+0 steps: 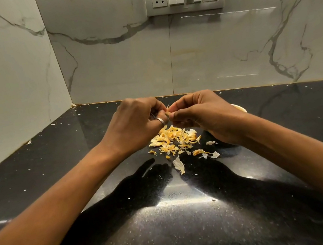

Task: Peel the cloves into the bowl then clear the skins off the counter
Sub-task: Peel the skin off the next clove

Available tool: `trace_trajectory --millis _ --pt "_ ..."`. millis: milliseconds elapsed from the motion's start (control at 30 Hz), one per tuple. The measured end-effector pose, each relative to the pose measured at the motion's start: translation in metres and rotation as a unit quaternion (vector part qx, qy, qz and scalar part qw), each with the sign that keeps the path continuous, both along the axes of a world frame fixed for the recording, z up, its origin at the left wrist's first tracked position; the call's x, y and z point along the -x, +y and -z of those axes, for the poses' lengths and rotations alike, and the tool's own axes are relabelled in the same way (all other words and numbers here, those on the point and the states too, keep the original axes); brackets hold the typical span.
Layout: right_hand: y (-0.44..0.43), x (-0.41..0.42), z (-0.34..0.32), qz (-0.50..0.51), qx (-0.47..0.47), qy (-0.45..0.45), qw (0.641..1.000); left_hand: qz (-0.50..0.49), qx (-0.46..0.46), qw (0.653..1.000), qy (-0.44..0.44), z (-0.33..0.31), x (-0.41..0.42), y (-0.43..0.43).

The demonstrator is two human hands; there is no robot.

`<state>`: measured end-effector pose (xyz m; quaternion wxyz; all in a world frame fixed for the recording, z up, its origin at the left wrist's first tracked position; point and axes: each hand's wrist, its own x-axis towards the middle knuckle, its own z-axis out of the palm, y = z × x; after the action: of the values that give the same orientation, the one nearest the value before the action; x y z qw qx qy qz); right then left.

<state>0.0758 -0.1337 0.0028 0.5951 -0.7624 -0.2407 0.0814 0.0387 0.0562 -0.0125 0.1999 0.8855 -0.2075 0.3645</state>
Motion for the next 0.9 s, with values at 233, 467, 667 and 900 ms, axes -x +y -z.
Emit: trace_trajectory --millis 233,467,667,900 --pt "0.001 0.0 0.0 0.004 -0.001 -0.003 1.0 -0.026 -0.034 0.999 -0.001 0.001 0.0 -0.002" --pt "-0.002 0.001 -0.004 -0.023 -0.042 0.049 0.998 0.001 0.144 0.977 0.155 -0.007 0.009 -0.01" --pt "-0.005 -0.001 -0.008 -0.059 -0.091 0.113 0.988 0.069 0.36 0.877 0.311 -0.016 0.017 -0.012" --pt "-0.007 0.002 -0.013 -0.078 -0.106 0.119 0.984 0.117 0.478 0.788 0.37 -0.021 0.017 -0.01"
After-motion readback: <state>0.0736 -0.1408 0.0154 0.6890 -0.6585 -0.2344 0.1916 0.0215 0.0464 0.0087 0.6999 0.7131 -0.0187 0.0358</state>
